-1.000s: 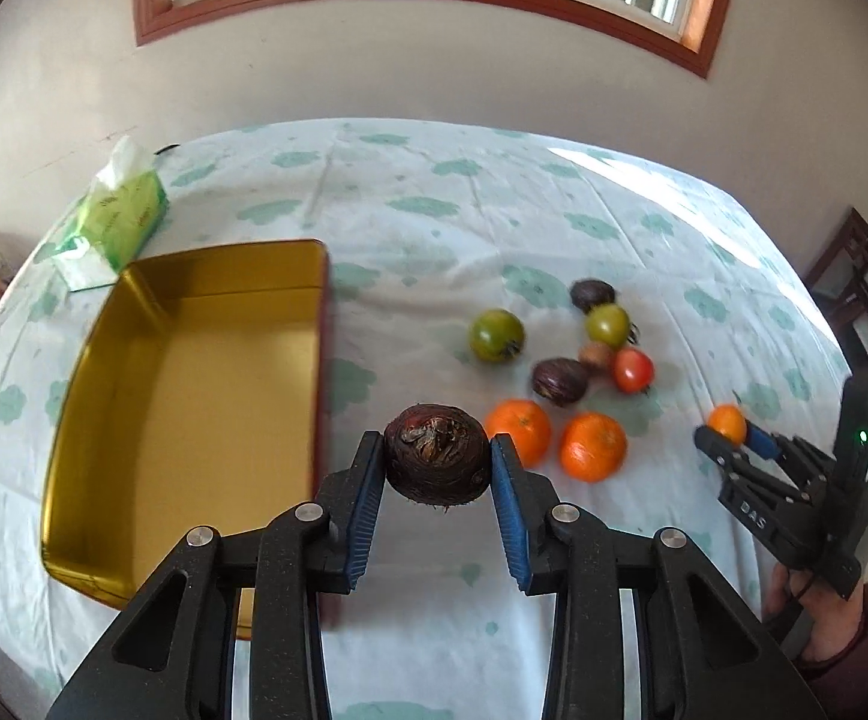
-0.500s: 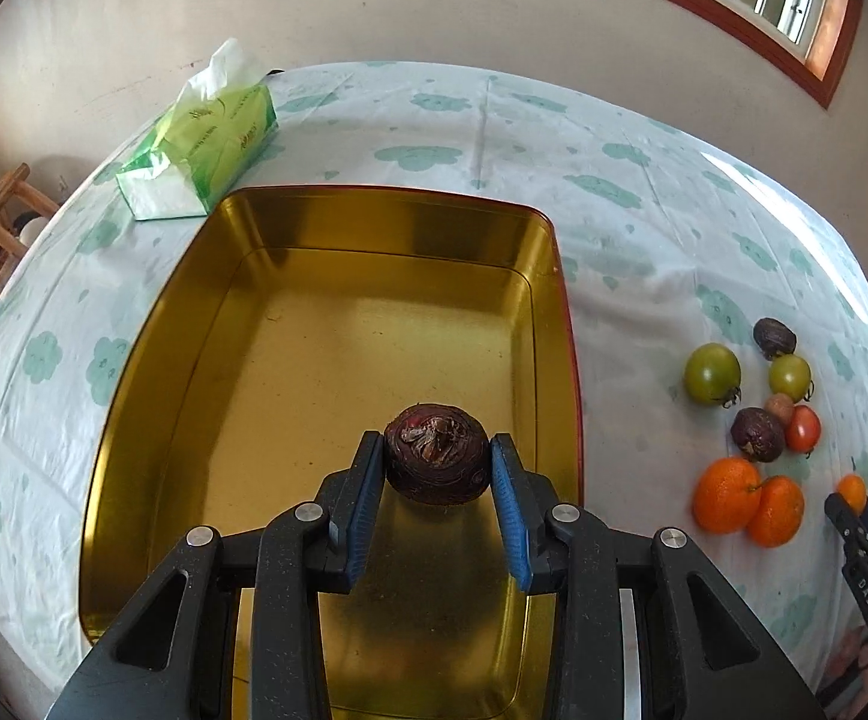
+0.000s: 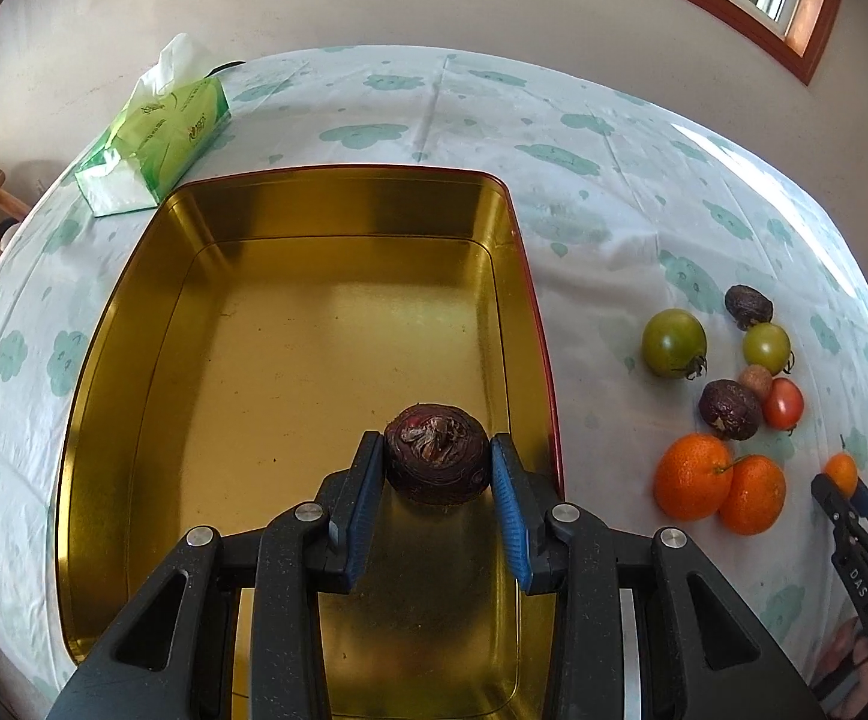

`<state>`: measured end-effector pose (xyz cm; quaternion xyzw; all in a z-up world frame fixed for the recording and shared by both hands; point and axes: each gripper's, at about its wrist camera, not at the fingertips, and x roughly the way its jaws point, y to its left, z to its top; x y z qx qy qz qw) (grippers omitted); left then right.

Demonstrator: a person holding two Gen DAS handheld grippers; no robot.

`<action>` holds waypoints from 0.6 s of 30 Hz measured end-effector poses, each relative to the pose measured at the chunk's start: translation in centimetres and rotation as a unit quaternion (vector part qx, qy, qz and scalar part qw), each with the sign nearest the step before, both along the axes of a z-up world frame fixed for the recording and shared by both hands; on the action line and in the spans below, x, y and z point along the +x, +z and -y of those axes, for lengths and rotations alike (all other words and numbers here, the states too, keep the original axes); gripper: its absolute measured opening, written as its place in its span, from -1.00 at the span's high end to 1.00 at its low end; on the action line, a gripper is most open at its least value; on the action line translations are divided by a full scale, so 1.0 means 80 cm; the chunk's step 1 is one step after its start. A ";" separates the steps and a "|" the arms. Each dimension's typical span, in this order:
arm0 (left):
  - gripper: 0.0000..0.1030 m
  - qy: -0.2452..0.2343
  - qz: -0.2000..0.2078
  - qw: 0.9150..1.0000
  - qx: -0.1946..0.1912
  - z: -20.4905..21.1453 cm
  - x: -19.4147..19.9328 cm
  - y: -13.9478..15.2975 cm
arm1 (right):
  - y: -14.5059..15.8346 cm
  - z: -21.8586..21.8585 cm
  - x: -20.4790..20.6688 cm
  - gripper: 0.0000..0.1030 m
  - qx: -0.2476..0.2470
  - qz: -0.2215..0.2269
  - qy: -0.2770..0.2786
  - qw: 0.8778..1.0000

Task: Organize fruits
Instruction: 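Carry the dark brown fruit into the tin tray with the left tool and release, then carry the orange into the tin tray with the right tool and release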

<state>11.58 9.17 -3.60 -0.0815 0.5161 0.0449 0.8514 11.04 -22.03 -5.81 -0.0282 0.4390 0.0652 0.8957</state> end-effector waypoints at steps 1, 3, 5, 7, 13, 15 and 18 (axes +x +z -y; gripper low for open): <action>0.29 -0.001 -0.002 1.000 0.003 0.000 0.001 -0.001 | 0.000 0.000 0.000 0.24 0.000 0.000 0.000 1.000; 0.29 0.003 -0.009 1.000 0.007 -0.003 0.001 -0.004 | 0.000 0.000 0.000 0.24 0.001 0.000 0.000 1.000; 0.29 0.006 -0.014 1.000 0.015 -0.006 0.000 -0.008 | 0.000 0.000 0.000 0.24 0.000 0.000 0.000 1.000; 0.29 0.007 -0.015 1.000 0.019 -0.010 -0.002 -0.010 | -0.001 0.000 0.000 0.24 0.000 0.000 0.000 1.000; 0.27 0.006 -0.009 0.999 0.039 -0.017 -0.010 -0.009 | 0.000 0.000 0.000 0.24 -0.001 0.000 0.000 1.000; 0.21 0.003 -0.003 0.999 0.038 -0.018 -0.014 -0.006 | 0.000 0.000 0.000 0.25 -0.001 0.000 0.000 1.000; -0.15 0.003 0.005 0.999 0.033 -0.020 -0.020 -0.002 | -0.001 -0.001 0.000 0.26 -0.004 0.000 0.000 1.000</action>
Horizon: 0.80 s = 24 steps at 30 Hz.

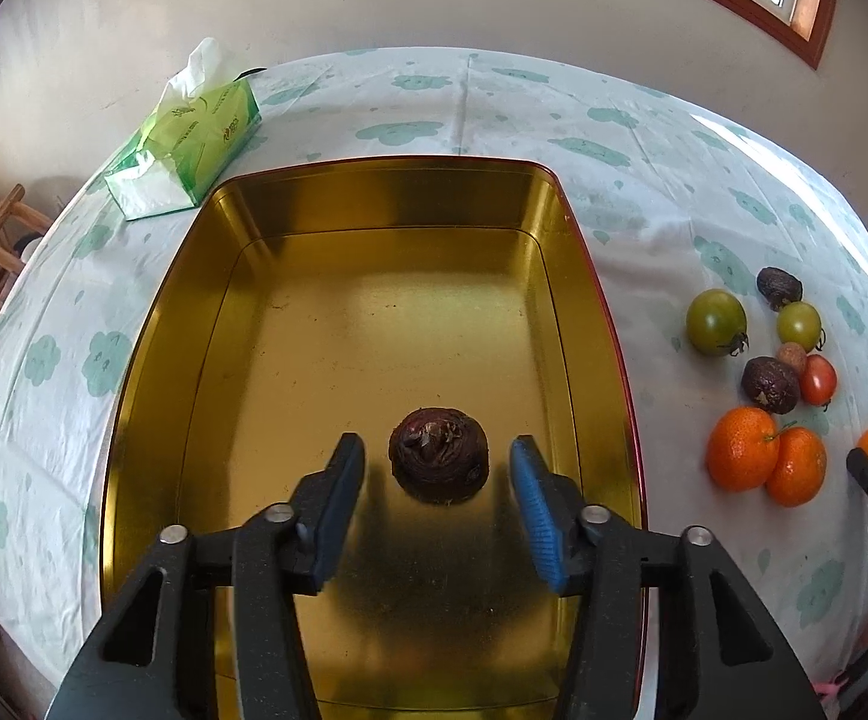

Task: Organize fruits
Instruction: 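Carry the orange into the tin tray with the right tool and release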

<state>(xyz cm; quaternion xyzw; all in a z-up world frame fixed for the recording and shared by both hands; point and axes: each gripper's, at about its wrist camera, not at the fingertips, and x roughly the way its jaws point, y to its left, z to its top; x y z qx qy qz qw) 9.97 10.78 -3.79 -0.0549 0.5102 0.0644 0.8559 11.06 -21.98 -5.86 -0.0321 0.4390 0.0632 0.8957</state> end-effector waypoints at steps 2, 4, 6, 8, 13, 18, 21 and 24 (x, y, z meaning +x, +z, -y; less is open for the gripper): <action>-0.16 -0.002 0.010 1.000 0.002 0.000 -0.008 0.005 | 0.001 0.001 0.000 0.27 0.004 0.000 -0.002 1.000; -0.21 -0.005 0.020 1.000 0.000 -0.002 -0.014 0.012 | 0.004 0.003 0.001 0.27 0.014 -0.002 -0.001 1.000; -0.30 0.003 0.035 0.999 0.002 -0.006 -0.024 0.021 | 0.016 -0.001 0.001 0.27 0.014 0.006 0.000 1.000; -0.35 0.008 0.054 0.998 0.003 -0.013 -0.037 0.032 | 0.035 -0.011 0.001 0.27 0.020 0.018 0.015 1.000; -0.48 0.046 0.077 0.996 0.031 -0.041 -0.064 0.055 | 0.082 -0.077 0.006 0.27 0.049 0.039 0.097 0.993; -0.49 0.081 0.073 0.993 0.033 -0.075 -0.089 0.064 | 0.094 -0.178 0.005 0.27 0.087 0.026 0.205 0.975; -0.49 0.096 0.066 0.993 0.033 -0.089 -0.101 0.064 | 0.094 -0.238 -0.002 0.27 0.093 0.015 0.263 0.960; -0.49 0.112 0.063 0.991 0.027 -0.101 -0.111 0.065 | 0.088 -0.287 -0.016 0.27 0.085 0.005 0.311 0.947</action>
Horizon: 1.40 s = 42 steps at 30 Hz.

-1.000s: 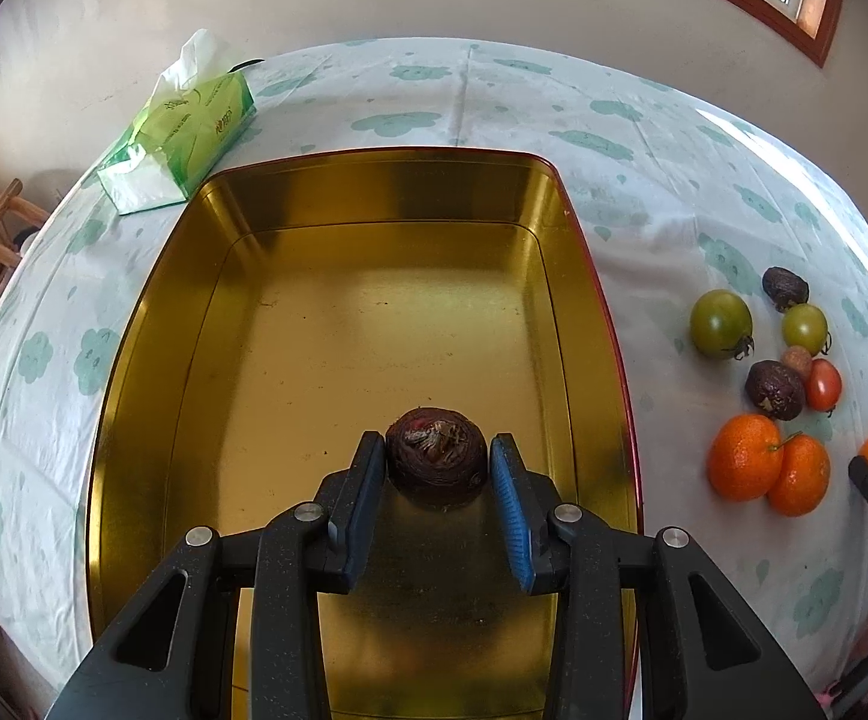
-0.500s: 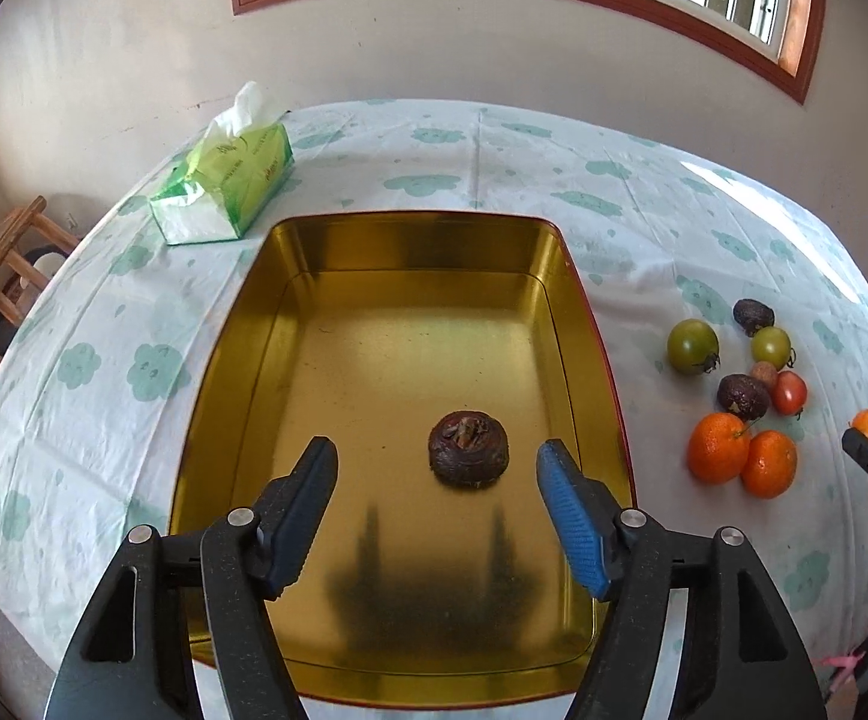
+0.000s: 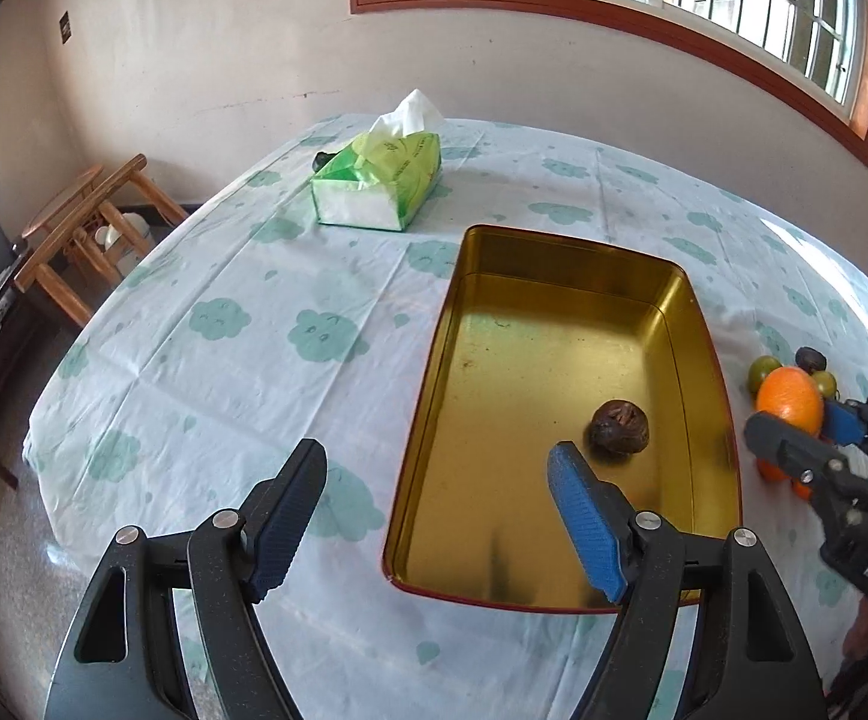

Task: Organize fruits
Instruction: 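Carry the orange into the tin tray with the right tool and release, then grasp a second orange with the right tool while the left tool grasps a stemmed tangerine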

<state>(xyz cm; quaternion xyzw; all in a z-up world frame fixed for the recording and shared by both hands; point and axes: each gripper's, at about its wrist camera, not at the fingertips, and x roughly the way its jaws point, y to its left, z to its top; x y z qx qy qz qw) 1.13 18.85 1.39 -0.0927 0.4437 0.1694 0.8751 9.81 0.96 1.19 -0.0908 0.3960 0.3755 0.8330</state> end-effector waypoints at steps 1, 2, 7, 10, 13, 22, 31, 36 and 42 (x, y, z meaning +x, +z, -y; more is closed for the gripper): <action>-0.49 0.005 0.001 1.000 -0.003 -0.004 -0.003 0.000 | -0.004 -0.013 -0.003 0.27 -0.008 -0.003 0.013 1.000; -0.49 0.009 0.002 1.000 -0.004 -0.008 -0.007 0.001 | -0.010 -0.024 -0.006 0.27 -0.016 -0.005 0.021 1.000; -0.49 0.024 -0.006 0.999 -0.021 -0.024 -0.016 -0.006 | -0.037 -0.048 -0.009 0.27 -0.045 -0.027 0.032 0.998; -0.49 0.027 -0.008 0.999 -0.027 -0.028 -0.020 -0.010 | -0.048 -0.052 -0.012 0.26 -0.063 -0.028 0.038 0.997; -0.49 0.027 -0.009 0.999 -0.031 -0.028 -0.022 -0.013 | -0.056 -0.056 -0.013 0.26 -0.077 -0.024 0.038 0.996; -0.49 0.022 -0.009 0.999 -0.034 -0.023 -0.025 -0.016 | -0.057 -0.065 -0.013 0.23 -0.106 0.002 0.029 0.994; -0.49 0.002 -0.007 0.999 -0.039 0.000 -0.022 -0.015 | -0.044 -0.050 -0.017 0.18 -0.073 -0.006 0.021 0.997; -0.49 -0.025 0.002 0.999 -0.037 0.023 -0.016 -0.010 | -0.014 0.003 -0.027 0.02 -0.032 0.012 -0.015 0.999; -0.49 -0.074 0.008 0.996 -0.043 0.067 -0.005 -0.009 | -0.011 0.099 -0.019 -0.06 -0.059 0.034 -0.106 0.992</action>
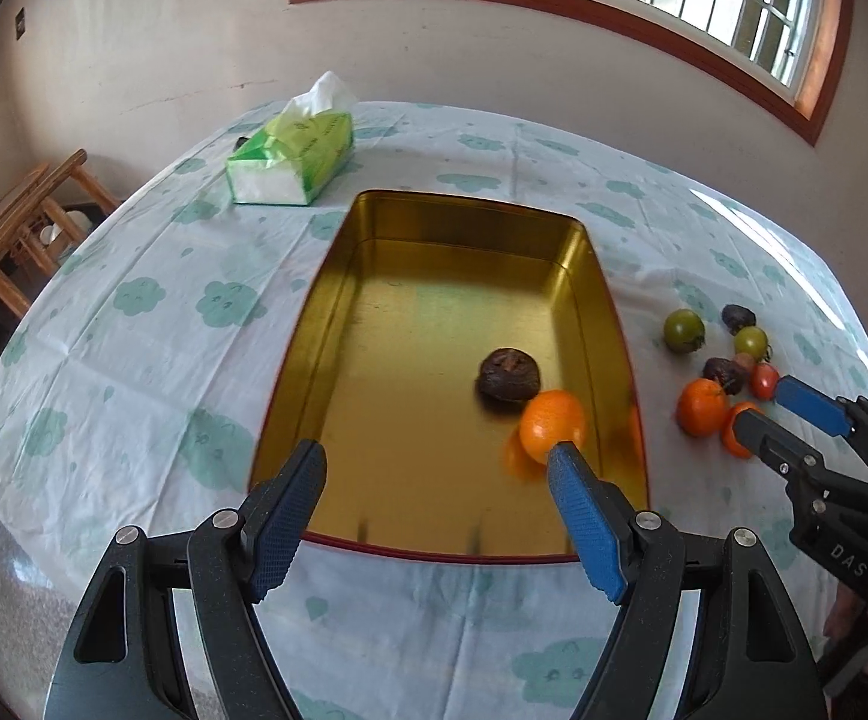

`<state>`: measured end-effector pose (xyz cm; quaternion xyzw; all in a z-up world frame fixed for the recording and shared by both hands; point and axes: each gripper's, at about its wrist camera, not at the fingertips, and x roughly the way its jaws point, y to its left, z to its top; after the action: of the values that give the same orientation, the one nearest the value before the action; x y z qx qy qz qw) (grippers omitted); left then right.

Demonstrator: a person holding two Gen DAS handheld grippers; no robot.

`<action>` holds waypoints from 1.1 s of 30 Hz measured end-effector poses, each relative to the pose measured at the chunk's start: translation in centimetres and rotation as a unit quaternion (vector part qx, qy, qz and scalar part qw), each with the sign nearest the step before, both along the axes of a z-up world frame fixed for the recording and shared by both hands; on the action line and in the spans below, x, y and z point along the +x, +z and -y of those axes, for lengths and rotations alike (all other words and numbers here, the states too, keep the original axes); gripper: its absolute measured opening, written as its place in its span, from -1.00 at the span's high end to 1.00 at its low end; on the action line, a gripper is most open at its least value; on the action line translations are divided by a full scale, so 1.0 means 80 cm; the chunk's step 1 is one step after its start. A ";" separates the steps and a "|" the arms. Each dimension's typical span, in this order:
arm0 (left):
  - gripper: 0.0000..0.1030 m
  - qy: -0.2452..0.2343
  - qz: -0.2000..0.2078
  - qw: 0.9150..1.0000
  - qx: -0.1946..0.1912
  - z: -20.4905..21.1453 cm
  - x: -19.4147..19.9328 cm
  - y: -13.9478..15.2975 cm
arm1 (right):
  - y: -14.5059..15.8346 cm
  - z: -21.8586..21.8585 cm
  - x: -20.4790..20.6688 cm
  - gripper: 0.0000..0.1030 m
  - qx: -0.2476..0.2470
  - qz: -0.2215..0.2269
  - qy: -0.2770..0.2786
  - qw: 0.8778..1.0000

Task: Organize fruits
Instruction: 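Grasp a second orange with the right tool while the left tool grasps a stemmed tangerine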

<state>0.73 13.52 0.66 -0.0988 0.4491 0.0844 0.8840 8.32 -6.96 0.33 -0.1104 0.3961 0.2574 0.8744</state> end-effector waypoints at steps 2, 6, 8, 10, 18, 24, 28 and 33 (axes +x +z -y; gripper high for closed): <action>-0.49 -0.020 0.003 1.000 0.000 0.017 0.005 0.000 | -0.010 0.026 0.005 -0.08 -0.021 0.001 -0.025 0.999; -0.49 -0.050 0.000 0.999 -0.001 0.050 0.016 -0.003 | -0.037 0.047 0.016 -0.08 -0.039 -0.016 -0.044 0.998; -0.49 -0.059 -0.001 0.998 -0.004 0.063 0.020 -0.004 | -0.047 0.050 0.023 -0.14 -0.033 -0.024 -0.051 0.998; -0.49 -0.070 -0.002 0.998 -0.006 0.075 0.022 -0.004 | -0.057 0.047 0.030 -0.15 -0.033 -0.025 -0.054 0.998; -0.49 -0.094 -0.006 0.996 0.001 0.106 0.036 -0.003 | -0.080 0.045 0.038 0.23 -0.029 -0.034 -0.047 0.998; -0.49 -0.122 -0.009 0.992 -0.008 0.137 0.054 -0.006 | -0.076 0.076 0.038 0.24 -0.019 -0.018 -0.082 0.996; -0.49 -0.148 -0.021 0.988 -0.031 0.161 0.071 -0.013 | -0.071 0.128 0.052 0.24 -0.013 -0.016 -0.138 0.990; -0.41 -0.161 -0.034 0.986 -0.021 0.189 0.092 -0.027 | -0.075 0.178 0.063 0.24 -0.020 -0.016 -0.188 0.982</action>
<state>8.10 -1.63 -1.52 -0.0411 0.4908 -0.0650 0.8679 13.34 -21.23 -5.68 -0.0476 0.4292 0.0826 0.8982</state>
